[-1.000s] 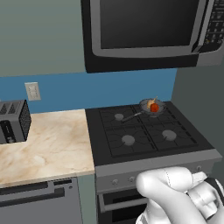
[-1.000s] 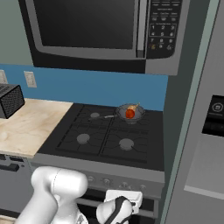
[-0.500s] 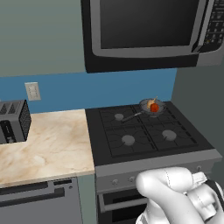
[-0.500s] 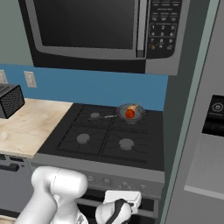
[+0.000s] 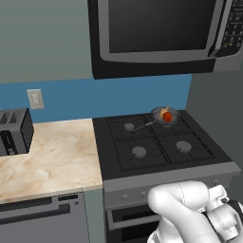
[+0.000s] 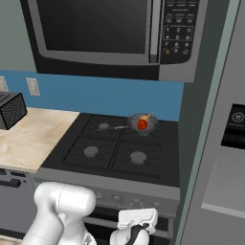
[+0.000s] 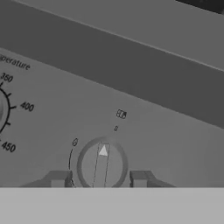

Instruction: Place the pan on the rear right burner on the stove. Then place the tomato and the onion in the pan and turn on the rear right burner.

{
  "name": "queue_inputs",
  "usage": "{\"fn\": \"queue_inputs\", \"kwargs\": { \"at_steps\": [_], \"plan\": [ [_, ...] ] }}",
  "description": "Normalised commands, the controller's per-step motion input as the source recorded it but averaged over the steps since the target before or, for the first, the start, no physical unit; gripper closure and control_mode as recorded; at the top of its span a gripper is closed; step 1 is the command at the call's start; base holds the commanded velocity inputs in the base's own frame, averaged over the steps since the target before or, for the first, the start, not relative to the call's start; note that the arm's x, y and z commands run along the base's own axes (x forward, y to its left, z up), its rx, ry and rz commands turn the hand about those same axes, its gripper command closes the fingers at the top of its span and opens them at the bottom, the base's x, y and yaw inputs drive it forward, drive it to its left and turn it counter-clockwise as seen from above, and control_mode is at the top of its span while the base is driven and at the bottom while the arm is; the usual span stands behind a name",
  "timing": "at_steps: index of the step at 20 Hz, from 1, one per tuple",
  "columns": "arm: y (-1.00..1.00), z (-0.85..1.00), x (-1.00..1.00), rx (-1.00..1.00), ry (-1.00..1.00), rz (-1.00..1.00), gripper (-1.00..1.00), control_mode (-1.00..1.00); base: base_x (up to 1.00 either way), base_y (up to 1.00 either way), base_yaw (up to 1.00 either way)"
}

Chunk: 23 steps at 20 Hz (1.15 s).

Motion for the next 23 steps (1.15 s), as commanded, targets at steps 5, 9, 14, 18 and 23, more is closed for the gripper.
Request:
{"fn": "queue_inputs", "kwargs": {
  "at_steps": [5,9,14,18,23],
  "plan": [
    [0.21,0.33,0.12,-0.39,-0.16,0.02,1.00,-1.00,0.00,0.00,0.00],
    [0.19,0.34,0.08,-0.40,-0.17,0.01,1.00,-1.00,0.00,0.00,0.00],
    [0.20,0.41,0.08,-0.42,-0.21,0.03,1.00,-1.00,0.00,0.00,0.00],
    [0.26,0.47,0.11,-0.43,-0.23,0.04,1.00,-1.00,0.00,0.00,0.00],
    [0.24,0.37,0.02,-0.42,-0.21,0.03,1.00,-1.00,0.00,0.00,0.00]
  ]
}}
